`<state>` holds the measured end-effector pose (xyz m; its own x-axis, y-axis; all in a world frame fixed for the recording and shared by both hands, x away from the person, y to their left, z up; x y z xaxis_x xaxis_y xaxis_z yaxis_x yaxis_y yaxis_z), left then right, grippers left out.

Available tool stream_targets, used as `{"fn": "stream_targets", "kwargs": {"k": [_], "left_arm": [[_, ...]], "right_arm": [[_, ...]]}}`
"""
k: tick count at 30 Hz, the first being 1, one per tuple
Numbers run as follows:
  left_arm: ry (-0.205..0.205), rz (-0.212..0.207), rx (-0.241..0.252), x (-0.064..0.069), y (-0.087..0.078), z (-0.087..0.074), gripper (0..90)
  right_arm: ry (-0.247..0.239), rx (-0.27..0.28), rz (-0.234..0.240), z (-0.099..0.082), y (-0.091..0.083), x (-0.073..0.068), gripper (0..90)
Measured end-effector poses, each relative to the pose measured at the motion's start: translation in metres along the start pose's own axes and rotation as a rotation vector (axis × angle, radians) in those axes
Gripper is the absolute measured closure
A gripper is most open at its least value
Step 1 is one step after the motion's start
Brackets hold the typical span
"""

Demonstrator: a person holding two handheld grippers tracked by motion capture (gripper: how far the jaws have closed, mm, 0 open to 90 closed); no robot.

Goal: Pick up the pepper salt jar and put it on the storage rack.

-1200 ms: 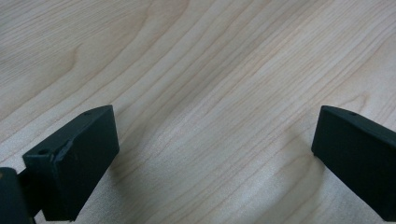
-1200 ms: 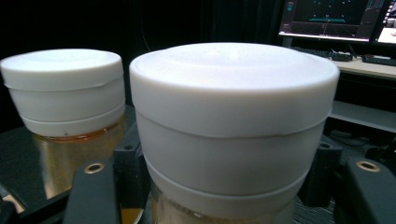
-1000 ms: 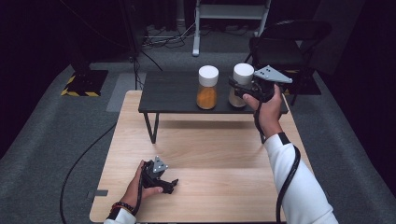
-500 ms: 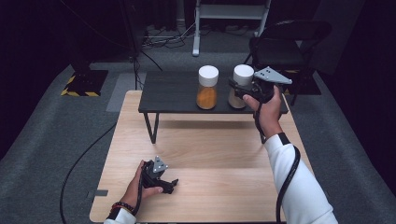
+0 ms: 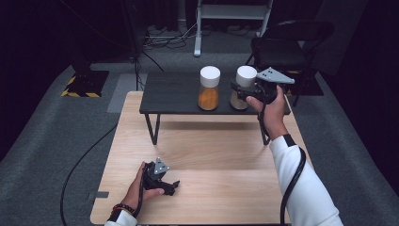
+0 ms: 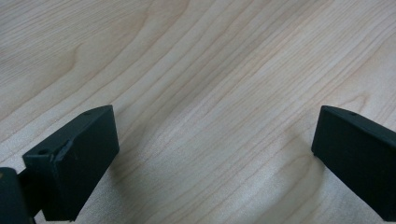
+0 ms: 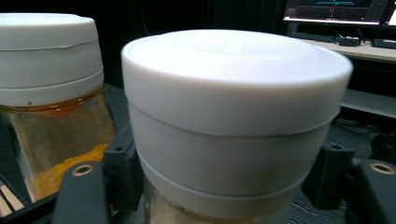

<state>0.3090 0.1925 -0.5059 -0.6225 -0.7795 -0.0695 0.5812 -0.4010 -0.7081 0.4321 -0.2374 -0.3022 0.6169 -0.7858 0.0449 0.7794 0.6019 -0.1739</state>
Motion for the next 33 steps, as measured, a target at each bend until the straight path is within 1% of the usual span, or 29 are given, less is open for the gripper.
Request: {"fn": "stream_targets", "kwargs": {"k": [4, 6, 8, 9, 12, 13, 15, 17, 19, 20, 21, 31, 33], "left_arm": [[-0.001, 0.0, 0.001, 0.0, 0.0, 0.0, 0.7], [0.0, 0.0, 0.001, 0.0, 0.0, 0.0, 0.6], [0.001, 0.001, 0.0, 0.0, 0.0, 0.0, 0.7], [0.001, 0.001, 0.0, 0.0, 0.0, 0.0, 0.7], [0.001, 0.001, 0.0, 0.0, 0.0, 0.0, 0.6], [0.001, 0.001, 0.0, 0.0, 0.0, 0.0, 0.7], [0.001, 0.001, 0.0, 0.0, 0.0, 0.0, 0.7], [0.001, 0.001, 0.0, 0.0, 0.0, 0.0, 0.6], [0.001, 0.001, 0.0, 0.0, 0.0, 0.0, 0.6], [-0.001, 0.0, 0.0, 0.0, 0.0, 0.0, 0.7], [-0.001, 0.0, 0.0, 0.0, 0.0, 0.0, 0.6], [0.001, 0.0, 0.0, 0.0, 0.0, 0.0, 0.6], [0.002, 0.0, 0.0, 0.0, 0.0, 0.0, 0.6]], "right_arm": [[-0.012, -0.016, -0.006, 0.002, -0.001, 0.001, 16.1], [-0.025, -0.042, -0.009, 0.004, -0.001, 0.001, 10.8], [-0.038, -0.042, -0.016, 0.006, -0.003, 0.001, 6.9], [-0.041, -0.048, -0.012, 0.007, -0.004, 0.002, 4.8], [-0.06, -0.06, -0.018, 0.009, -0.008, 0.001, 2.5], [-0.06, -0.064, -0.018, 0.01, -0.009, 0.001, 1.7], [-0.071, -0.07, -0.026, 0.011, -0.011, 0.001, 1.6], [-0.077, -0.083, -0.017, 0.014, -0.014, 0.002, 1.0], [-0.087, -0.087, -0.023, 0.016, -0.016, 0.002, 0.6], [-0.09, -0.09, -0.015, 0.018, -0.018, 0.002, 0.3], [-0.097, -0.095, -0.016, 0.019, -0.02, 0.002, 0.3], [-0.123, -0.077, -0.011, 0.03, -0.034, -0.002, 0.3], [-0.14, -0.082, -0.017, 0.032, -0.037, -0.004, 0.3]]}}
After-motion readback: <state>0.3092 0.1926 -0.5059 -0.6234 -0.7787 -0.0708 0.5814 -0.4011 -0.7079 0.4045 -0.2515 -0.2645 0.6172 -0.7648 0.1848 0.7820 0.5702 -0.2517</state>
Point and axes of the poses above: each handheld gripper's, and its own axes: y roughly forward along the jaws, z roughly out of its top, x roughly to its right, the point moved 7 cm from there along y, roughly forward along the jaws, and after that the axes turned 4 degrees about z, right-handed, at the moved point
